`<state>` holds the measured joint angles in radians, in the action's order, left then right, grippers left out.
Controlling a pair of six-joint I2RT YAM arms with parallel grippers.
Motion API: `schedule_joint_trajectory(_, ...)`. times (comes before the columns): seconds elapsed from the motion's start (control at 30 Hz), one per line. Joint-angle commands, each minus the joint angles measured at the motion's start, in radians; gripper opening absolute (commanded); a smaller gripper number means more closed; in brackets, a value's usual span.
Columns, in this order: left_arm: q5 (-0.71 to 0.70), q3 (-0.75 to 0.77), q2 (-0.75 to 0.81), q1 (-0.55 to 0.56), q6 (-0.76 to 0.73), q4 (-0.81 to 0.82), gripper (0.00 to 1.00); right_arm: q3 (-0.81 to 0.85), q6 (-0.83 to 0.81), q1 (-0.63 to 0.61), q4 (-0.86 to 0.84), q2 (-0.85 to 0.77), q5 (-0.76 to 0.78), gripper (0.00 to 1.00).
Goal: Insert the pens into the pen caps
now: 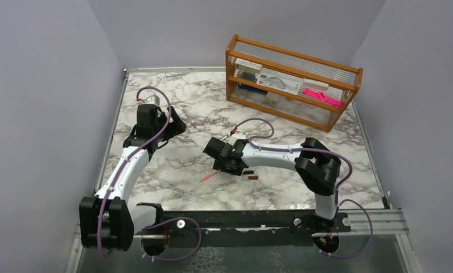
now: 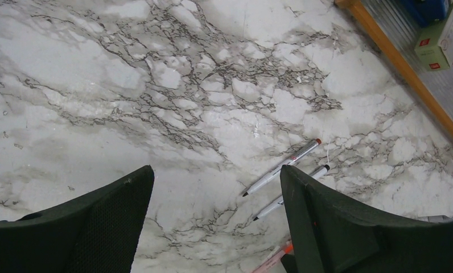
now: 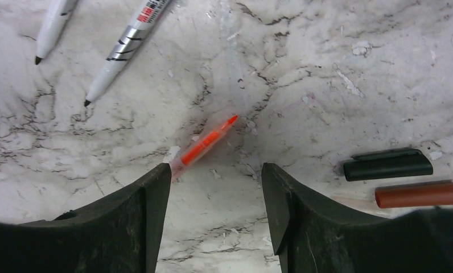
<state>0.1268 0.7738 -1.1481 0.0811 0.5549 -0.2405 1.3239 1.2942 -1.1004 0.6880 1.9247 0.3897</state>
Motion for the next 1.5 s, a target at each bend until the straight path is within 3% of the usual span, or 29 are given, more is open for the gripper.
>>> schedule_joint_trajectory(0.0,-0.021,-0.011,0.034,-0.01,-0.018,0.015,0.84,0.031,0.078,-0.009,0.073,0.026,-0.018,0.6)
schedule_joint_trajectory(0.43,0.01,-0.025,0.037,-0.014,-0.022,0.023,0.83,0.141,0.05,-0.009,0.117,0.137,-0.048,0.58)
schedule_joint_trajectory(0.57,0.013,-0.027,0.039,-0.014,-0.023,0.022,0.83,0.167,0.045,-0.008,0.136,0.166,-0.062,0.44)
schedule_joint_trajectory(0.7,0.023,-0.027,0.035,-0.015,-0.019,0.028,0.83,0.174,0.043,-0.008,0.14,0.168,-0.059,0.42)
schedule_joint_trajectory(0.83,0.027,-0.03,0.035,-0.017,-0.019,0.03,0.83,0.173,0.043,-0.008,0.136,0.166,-0.052,0.35)
schedule_joint_trajectory(0.9,0.029,-0.03,0.036,-0.017,-0.018,0.031,0.83,0.18,0.043,-0.009,0.14,0.167,-0.048,0.24)
schedule_joint_trajectory(1.03,0.024,-0.033,0.039,-0.017,-0.017,0.031,0.83,0.195,0.025,-0.008,0.15,0.176,-0.026,0.21)
schedule_joint_trajectory(1.1,0.015,-0.034,0.04,-0.018,-0.015,0.029,0.83,0.207,0.02,-0.008,0.168,0.182,0.006,0.04)
schedule_joint_trajectory(1.13,0.015,-0.034,0.041,-0.018,-0.015,0.028,0.83,0.21,0.012,-0.008,0.174,0.184,0.021,0.01)
schedule_joint_trajectory(1.3,0.023,-0.036,0.038,-0.021,-0.013,0.035,0.83,0.214,-0.069,-0.008,0.175,0.173,0.112,0.01)
schedule_joint_trajectory(1.47,0.042,-0.042,0.029,-0.022,-0.004,0.052,0.83,0.164,-0.28,-0.007,0.044,0.13,0.188,0.01)
